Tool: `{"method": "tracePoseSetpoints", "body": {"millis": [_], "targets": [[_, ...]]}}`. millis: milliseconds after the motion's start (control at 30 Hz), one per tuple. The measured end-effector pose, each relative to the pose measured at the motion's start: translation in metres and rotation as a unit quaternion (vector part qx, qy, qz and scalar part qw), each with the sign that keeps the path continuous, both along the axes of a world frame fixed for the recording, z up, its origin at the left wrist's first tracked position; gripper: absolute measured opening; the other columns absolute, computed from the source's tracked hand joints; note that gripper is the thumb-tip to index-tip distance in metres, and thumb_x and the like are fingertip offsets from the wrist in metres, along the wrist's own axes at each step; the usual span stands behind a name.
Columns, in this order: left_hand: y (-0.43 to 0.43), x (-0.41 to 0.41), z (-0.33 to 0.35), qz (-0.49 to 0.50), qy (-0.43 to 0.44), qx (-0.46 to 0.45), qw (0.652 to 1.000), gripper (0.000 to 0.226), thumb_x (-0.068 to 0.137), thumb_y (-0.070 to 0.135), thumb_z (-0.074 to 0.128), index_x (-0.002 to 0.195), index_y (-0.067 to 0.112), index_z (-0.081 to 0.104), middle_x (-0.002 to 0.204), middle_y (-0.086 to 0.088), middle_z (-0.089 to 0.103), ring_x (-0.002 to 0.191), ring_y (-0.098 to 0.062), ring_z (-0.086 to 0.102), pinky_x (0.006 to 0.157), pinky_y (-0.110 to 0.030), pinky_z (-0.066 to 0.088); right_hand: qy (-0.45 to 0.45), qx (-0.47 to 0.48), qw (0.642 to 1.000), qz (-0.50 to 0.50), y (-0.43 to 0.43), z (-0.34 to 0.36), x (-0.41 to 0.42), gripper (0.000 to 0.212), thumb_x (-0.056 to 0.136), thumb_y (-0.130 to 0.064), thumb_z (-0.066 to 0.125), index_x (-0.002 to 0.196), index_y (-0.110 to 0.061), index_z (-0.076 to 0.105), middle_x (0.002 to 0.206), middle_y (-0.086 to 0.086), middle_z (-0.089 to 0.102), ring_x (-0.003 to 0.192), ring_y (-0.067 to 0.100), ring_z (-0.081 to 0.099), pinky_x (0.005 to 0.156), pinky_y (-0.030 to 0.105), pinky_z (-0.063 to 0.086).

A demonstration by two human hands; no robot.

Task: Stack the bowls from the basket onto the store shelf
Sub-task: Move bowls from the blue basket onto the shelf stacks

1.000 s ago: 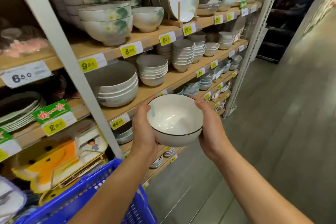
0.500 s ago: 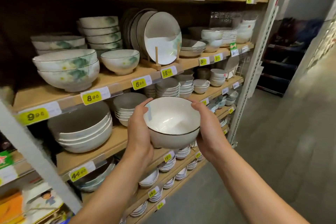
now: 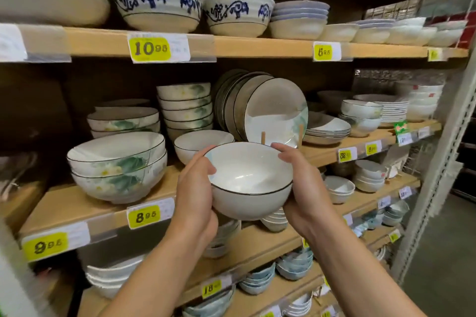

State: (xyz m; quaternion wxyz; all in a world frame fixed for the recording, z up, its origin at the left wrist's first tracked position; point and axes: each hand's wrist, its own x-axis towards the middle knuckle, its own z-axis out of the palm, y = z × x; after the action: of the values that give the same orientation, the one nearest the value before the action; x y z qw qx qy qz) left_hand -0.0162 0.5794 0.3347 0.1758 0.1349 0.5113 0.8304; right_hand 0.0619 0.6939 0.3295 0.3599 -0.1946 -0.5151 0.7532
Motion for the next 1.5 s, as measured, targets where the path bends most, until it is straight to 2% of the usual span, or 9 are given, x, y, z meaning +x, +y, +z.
{"method": "tracePoseSetpoints", "body": {"millis": [133, 267, 467, 700, 833, 1100, 1267, 1400, 1500], "targets": [[0.011, -0.021, 0.016, 0.073, -0.006, 0.034, 0.997, 0.041, 0.078, 0.006, 0.04, 0.098, 0.02, 0.073, 0.099, -0.006, 0.073, 0.096, -0.027, 0.065, 0.077, -0.039, 0.054, 0.046, 0.058, 0.997, 0.016, 0.011, 0.013, -0.034, 0.026, 0.09, -0.032, 0.05, 0.113, -0.03, 0.063, 0.121, 0.002, 0.064, 0.113, 0.023, 0.059, 0.096, 0.045, 0.051], [0.021, -0.032, 0.034, 0.134, -0.013, 0.059, 0.989, 0.04, 0.082, 0.007, 0.041, 0.108, 0.018, 0.069, 0.107, -0.01, 0.07, 0.098, -0.029, 0.064, 0.087, -0.049, 0.053, 0.091, 0.188, 0.978, -0.009, 0.009, 0.01, -0.047, 0.041, 0.076, -0.051, 0.051, 0.116, -0.042, 0.055, 0.104, -0.026, 0.061, 0.101, -0.003, 0.058, 0.074, 0.019, 0.049], [0.037, -0.04, 0.045, 0.21, 0.004, 0.064, 0.976, 0.035, 0.087, 0.008, 0.042, 0.109, 0.025, 0.064, 0.102, -0.004, 0.068, 0.09, -0.019, 0.065, 0.081, -0.038, 0.055, 0.066, 0.251, 0.965, 0.022, -0.001, 0.002, -0.075, 0.102, 0.063, -0.068, 0.061, 0.149, -0.043, 0.012, 0.142, -0.021, 0.032, 0.11, -0.022, 0.04, 0.08, -0.011, 0.029], [0.027, -0.06, 0.045, 0.152, 0.08, 0.05, 0.984, 0.028, 0.096, 0.025, 0.043, 0.086, 0.015, 0.067, 0.074, 0.009, 0.068, 0.072, -0.003, 0.062, 0.084, -0.028, 0.048, 0.051, 0.157, 0.981, 0.101, 0.044, 0.026, -0.111, 0.062, 0.057, -0.064, 0.05, 0.118, -0.061, 0.041, 0.122, -0.017, 0.057, 0.121, 0.01, 0.051, 0.11, 0.045, 0.034], [0.034, -0.069, 0.053, 0.151, 0.083, 0.009, 0.985, 0.033, 0.093, 0.031, 0.048, 0.11, 0.009, 0.066, 0.104, -0.009, 0.072, 0.1, -0.02, 0.067, 0.094, -0.04, 0.05, 0.072, 0.077, 0.985, 0.136, 0.055, 0.042, -0.127, 0.049, 0.053, -0.056, 0.053, 0.101, -0.046, 0.053, 0.117, 0.001, 0.063, 0.117, 0.026, 0.057, 0.107, 0.063, 0.034], [0.049, -0.085, 0.059, 0.28, -0.002, 0.058, 0.958, 0.021, 0.084, 0.017, 0.045, 0.099, 0.01, 0.058, 0.12, -0.024, 0.061, 0.114, -0.039, 0.057, 0.103, -0.053, 0.044, 0.046, 0.199, 0.973, 0.113, 0.045, 0.053, -0.135, 0.054, 0.075, -0.059, 0.045, 0.115, -0.026, 0.06, 0.115, 0.0, 0.065, 0.111, 0.018, 0.06, 0.097, 0.043, 0.048], [0.066, -0.088, 0.067, 0.339, 0.058, 0.025, 0.939, 0.01, 0.092, 0.016, 0.039, 0.086, 0.016, 0.047, 0.09, -0.006, 0.054, 0.084, -0.023, 0.053, 0.07, -0.033, 0.045, -0.014, 0.366, 0.93, 0.016, 0.039, 0.036, -0.128, 0.096, 0.075, -0.082, 0.04, 0.153, -0.03, 0.017, 0.157, -0.014, 0.022, 0.133, -0.005, 0.023, 0.086, -0.01, 0.004], [0.068, -0.101, 0.058, 0.288, 0.064, -0.05, 0.954, 0.022, 0.094, 0.026, 0.037, 0.109, 0.012, 0.048, 0.117, -0.016, 0.058, 0.106, -0.031, 0.057, 0.096, -0.048, 0.047, -0.024, 0.37, 0.925, 0.083, 0.039, 0.031, -0.137, 0.093, 0.081, -0.072, 0.045, 0.153, -0.022, 0.015, 0.157, -0.002, 0.028, 0.142, 0.014, 0.029, 0.114, 0.028, 0.029], [0.064, -0.108, 0.046, 0.248, 0.072, -0.126, 0.958, 0.026, 0.094, 0.029, 0.038, 0.113, 0.012, 0.045, 0.116, -0.013, 0.057, 0.105, -0.029, 0.056, 0.097, -0.047, 0.046, -0.034, 0.37, 0.925, 0.079, 0.041, 0.025, -0.145, 0.065, 0.092, -0.055, 0.046, 0.142, -0.017, 0.031, 0.146, 0.005, 0.044, 0.129, 0.019, 0.045, 0.107, 0.039, 0.039]]}}
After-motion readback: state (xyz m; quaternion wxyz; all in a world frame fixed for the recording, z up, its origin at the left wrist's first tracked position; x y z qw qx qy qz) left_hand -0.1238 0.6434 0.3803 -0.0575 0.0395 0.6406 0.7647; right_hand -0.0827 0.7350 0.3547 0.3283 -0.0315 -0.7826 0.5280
